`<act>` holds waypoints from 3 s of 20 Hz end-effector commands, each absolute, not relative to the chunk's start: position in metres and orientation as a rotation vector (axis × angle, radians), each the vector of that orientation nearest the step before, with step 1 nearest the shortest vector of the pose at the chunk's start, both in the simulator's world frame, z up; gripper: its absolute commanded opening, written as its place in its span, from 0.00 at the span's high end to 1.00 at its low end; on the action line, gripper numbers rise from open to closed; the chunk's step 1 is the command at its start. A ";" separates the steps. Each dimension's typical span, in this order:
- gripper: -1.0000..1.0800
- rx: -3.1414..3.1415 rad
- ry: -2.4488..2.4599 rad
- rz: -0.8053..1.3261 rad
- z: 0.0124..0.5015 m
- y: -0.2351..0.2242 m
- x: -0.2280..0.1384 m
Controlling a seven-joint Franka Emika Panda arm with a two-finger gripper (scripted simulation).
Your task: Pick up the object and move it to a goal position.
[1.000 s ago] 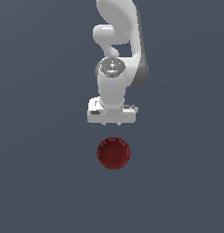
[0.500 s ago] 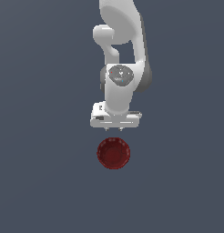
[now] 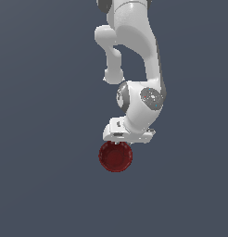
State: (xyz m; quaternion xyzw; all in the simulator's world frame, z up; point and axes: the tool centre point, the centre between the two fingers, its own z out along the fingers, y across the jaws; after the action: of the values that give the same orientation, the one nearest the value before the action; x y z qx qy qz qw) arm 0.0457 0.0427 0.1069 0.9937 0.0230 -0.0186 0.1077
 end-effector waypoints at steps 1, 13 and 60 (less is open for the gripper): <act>0.38 2.873 0.082 -0.042 0.096 0.055 0.056; 0.38 2.729 0.129 0.017 0.071 0.090 0.078; 1.00 2.726 0.130 0.018 0.155 0.033 0.059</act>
State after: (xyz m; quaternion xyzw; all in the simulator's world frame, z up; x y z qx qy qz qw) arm 0.0615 0.0399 0.1364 0.9776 0.0473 0.0047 0.2051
